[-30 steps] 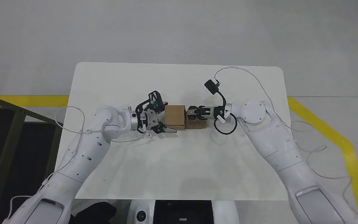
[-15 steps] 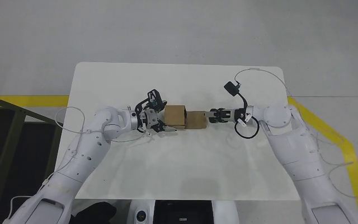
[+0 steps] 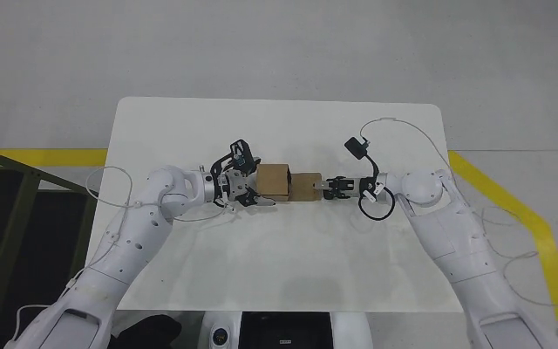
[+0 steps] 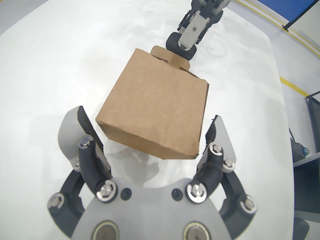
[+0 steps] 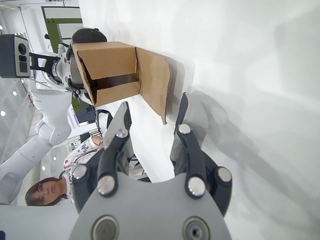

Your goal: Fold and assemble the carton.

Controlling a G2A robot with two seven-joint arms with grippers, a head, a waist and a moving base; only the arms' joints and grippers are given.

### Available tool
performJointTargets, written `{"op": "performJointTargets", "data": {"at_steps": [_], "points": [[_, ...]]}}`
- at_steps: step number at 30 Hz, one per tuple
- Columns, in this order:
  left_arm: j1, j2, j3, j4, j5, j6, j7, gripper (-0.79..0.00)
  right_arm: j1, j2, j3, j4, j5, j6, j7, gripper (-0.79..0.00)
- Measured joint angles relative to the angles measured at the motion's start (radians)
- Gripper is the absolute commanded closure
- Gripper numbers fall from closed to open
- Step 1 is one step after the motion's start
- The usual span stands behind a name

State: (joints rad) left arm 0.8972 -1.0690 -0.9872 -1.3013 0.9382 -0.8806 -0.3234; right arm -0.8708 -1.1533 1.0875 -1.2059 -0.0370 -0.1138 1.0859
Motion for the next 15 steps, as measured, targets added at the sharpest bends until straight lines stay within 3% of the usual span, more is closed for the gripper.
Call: {"op": "performJointTargets", "data": {"at_steps": [15], "points": [[0.002, 0.0, -0.001, -0.002, -0.002, -0.002, -0.001, -0.785, 0.067, -0.036, -0.088, 0.07, 0.104, -0.045, -0.009, -0.372]]}}
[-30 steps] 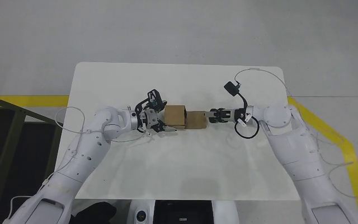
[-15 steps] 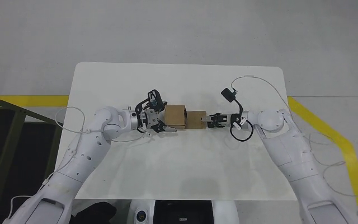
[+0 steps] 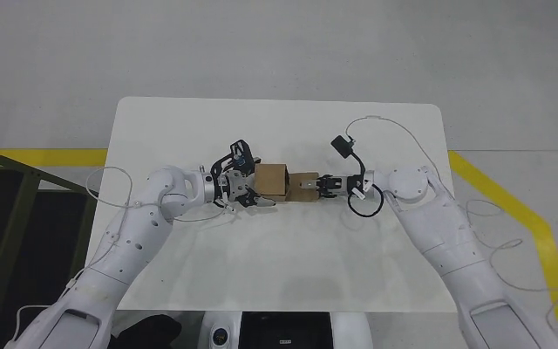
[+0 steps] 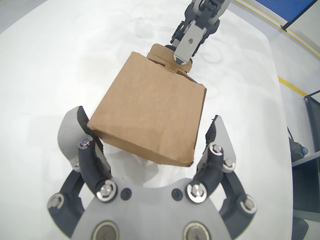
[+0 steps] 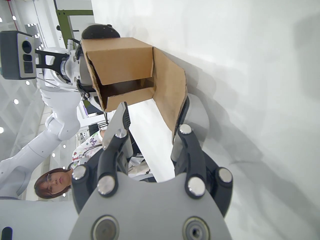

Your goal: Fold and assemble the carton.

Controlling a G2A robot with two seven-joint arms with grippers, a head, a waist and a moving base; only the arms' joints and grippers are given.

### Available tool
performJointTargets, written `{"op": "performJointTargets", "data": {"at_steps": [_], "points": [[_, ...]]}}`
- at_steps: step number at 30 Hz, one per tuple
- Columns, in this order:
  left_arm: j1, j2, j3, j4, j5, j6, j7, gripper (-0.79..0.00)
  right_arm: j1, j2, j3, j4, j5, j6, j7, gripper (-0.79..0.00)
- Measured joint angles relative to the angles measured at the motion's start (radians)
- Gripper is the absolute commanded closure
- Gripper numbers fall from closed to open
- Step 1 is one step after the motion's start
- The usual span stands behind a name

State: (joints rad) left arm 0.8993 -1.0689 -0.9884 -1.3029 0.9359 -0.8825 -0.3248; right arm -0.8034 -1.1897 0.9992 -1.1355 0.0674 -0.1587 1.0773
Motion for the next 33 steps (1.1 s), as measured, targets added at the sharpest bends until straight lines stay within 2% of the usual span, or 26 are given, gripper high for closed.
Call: {"op": "performJointTargets", "data": {"at_steps": [14, 29, 33], "points": [[-0.002, -0.001, 0.005, 0.003, -0.001, -0.007, -0.005, -0.785, 0.02, -0.015, -0.027, -0.062, 0.101, -0.032, 0.034, -0.382], [-0.004, -0.002, 0.009, 0.004, 0.0, -0.012, -0.012, -0.785, 0.021, -0.026, -0.033, -0.023, 0.183, -0.072, 0.021, -0.32], [-0.003, -0.002, 0.01, 0.004, 0.001, -0.014, -0.013, -0.785, 0.02, -0.028, -0.036, -0.01, 0.201, -0.079, 0.028, -0.283]]}}
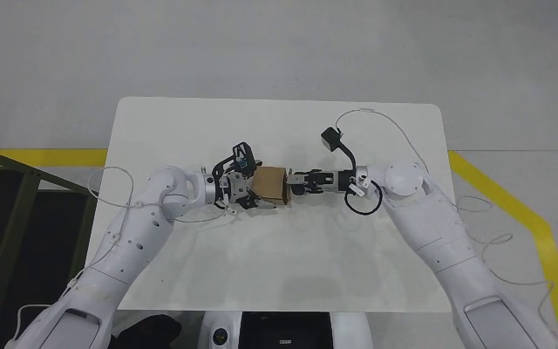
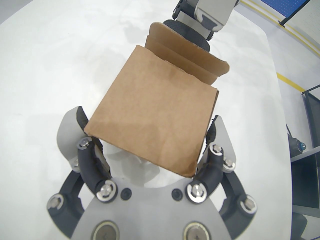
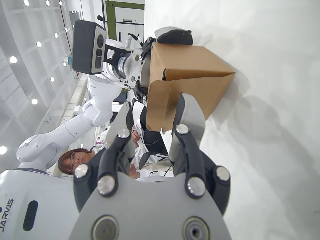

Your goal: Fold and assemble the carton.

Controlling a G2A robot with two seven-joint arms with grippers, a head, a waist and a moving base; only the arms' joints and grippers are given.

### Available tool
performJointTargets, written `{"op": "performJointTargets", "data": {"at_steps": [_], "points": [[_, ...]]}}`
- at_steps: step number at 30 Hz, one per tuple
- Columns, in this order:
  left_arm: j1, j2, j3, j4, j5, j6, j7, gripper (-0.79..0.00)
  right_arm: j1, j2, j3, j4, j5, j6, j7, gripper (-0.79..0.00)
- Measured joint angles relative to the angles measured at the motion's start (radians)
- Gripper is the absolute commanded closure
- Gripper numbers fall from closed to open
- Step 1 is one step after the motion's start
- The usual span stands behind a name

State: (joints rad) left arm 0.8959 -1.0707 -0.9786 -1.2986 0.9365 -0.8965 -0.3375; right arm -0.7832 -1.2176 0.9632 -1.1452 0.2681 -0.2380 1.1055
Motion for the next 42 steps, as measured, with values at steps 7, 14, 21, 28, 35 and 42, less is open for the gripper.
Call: {"op": "performJointTargets", "data": {"at_steps": [7, 14, 21, 28, 35, 42], "points": [[0.001, 0.0, 0.001, -0.001, -0.001, 0.001, -0.004, -0.785, 0.002, -0.004, -0.006, 0.029, 0.014, 0.006, -0.006, -0.206], [0.001, 0.0, 0.001, -0.002, 0.0, 0.0, -0.006, -0.785, 0.005, -0.01, -0.014, 0.042, 0.035, 0.006, 0.0, -0.191], [0.001, 0.0, 0.002, -0.002, 0.0, 0.001, -0.006, -0.785, 0.012, -0.017, -0.025, 0.059, 0.056, 0.0, 0.008, -0.179], [0.002, 0.0, 0.002, -0.001, 0.003, 0.002, -0.004, -0.785, 0.019, -0.018, -0.033, 0.074, 0.024, 0.013, 0.002, -0.188], [0.003, 0.0, 0.002, -0.001, 0.003, 0.002, -0.005, -0.785, 0.021, -0.016, -0.033, 0.068, -0.012, 0.029, -0.002, -0.185], [0.004, 0.001, 0.002, -0.002, 0.002, 0.001, -0.008, -0.785, 0.02, -0.011, -0.03, 0.053, -0.058, 0.052, -0.008, -0.175]]}}
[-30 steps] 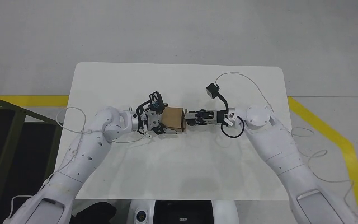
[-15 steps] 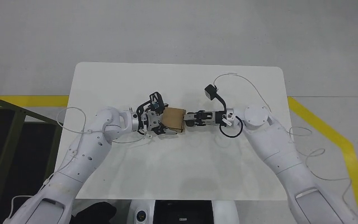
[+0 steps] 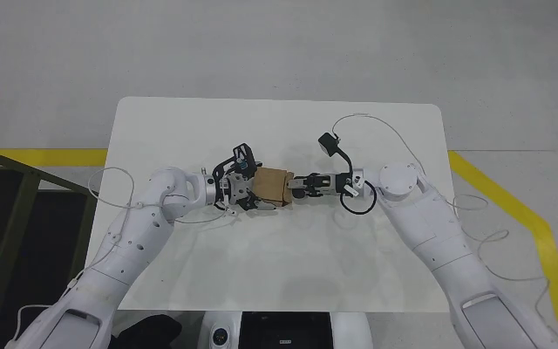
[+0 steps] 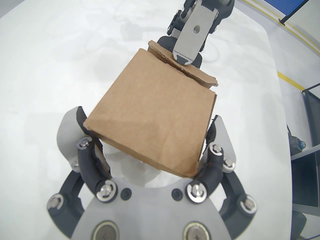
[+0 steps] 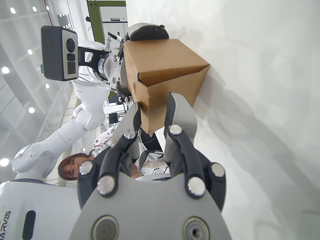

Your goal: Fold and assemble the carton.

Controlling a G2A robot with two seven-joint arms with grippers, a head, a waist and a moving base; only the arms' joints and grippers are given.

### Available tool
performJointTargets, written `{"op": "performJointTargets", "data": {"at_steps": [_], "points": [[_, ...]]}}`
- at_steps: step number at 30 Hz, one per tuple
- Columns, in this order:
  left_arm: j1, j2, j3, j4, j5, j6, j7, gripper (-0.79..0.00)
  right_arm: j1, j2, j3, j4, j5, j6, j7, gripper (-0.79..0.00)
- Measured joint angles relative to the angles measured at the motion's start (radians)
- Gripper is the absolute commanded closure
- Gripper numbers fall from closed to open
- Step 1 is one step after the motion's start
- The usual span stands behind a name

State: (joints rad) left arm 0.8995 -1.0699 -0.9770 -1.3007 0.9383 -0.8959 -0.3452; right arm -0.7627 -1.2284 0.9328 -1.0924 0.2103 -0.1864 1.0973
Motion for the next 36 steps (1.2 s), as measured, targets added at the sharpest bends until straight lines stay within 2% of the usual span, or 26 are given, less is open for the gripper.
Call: {"op": "performJointTargets", "data": {"at_steps": [23, 36], "points": [[-0.003, 0.0, 0.002, -0.001, -0.001, -0.005, -0.002, -0.785, 0.025, -0.011, -0.032, -0.025, -0.041, 0.026, -0.013, -0.166], [-0.003, -0.001, 0.004, 0.002, -0.004, -0.003, -0.004, -0.785, 0.035, -0.02, -0.036, 0.003, -0.01, -0.006, -0.009, -0.219]]}}
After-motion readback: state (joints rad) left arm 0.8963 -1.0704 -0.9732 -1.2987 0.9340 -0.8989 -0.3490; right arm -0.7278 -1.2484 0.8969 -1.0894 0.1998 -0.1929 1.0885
